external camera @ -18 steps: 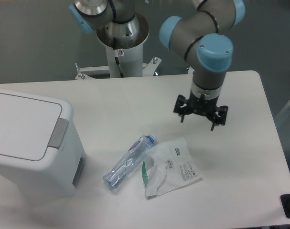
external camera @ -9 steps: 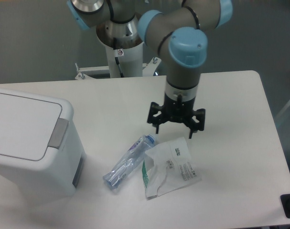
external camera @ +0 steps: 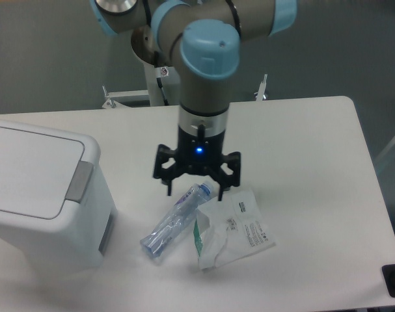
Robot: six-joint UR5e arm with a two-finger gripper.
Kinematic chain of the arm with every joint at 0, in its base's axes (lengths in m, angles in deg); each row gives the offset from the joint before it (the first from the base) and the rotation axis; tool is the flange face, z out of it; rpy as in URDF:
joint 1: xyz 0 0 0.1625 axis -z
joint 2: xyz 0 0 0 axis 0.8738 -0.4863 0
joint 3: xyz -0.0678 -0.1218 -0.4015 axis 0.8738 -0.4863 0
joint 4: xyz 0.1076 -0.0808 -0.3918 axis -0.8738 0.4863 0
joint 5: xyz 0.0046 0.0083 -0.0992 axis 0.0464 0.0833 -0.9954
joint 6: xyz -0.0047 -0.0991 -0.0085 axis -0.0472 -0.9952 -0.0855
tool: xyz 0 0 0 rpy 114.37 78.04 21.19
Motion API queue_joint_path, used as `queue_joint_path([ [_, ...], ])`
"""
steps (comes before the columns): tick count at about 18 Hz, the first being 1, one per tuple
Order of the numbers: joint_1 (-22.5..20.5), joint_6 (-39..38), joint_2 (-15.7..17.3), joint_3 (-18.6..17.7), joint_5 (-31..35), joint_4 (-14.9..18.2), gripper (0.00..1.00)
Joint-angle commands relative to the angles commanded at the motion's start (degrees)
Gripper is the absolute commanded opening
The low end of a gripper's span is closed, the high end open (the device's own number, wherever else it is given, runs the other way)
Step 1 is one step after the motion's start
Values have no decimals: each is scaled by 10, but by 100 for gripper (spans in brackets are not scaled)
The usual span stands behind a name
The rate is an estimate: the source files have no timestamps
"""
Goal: Open the trash can
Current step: 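Move the open gripper over the table toward the trash can lid tab, then lower the gripper onto the grey lid tab and press it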
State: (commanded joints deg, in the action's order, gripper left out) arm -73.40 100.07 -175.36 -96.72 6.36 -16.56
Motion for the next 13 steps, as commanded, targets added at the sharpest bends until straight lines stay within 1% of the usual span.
queue_joint_path([
  [1,0,-14,1,1,-17,-1,100],
  [5,4,-40,7,-4,-27,-4,100],
  [6,4,-41,9,-13,-45,-10,100],
  [8,-1,-43,13,-33,-108,-24,100],
  [10,3,-45,27,-40,-119,-24,100],
  [13,4,-41,48,-64,-118,-25,100],
])
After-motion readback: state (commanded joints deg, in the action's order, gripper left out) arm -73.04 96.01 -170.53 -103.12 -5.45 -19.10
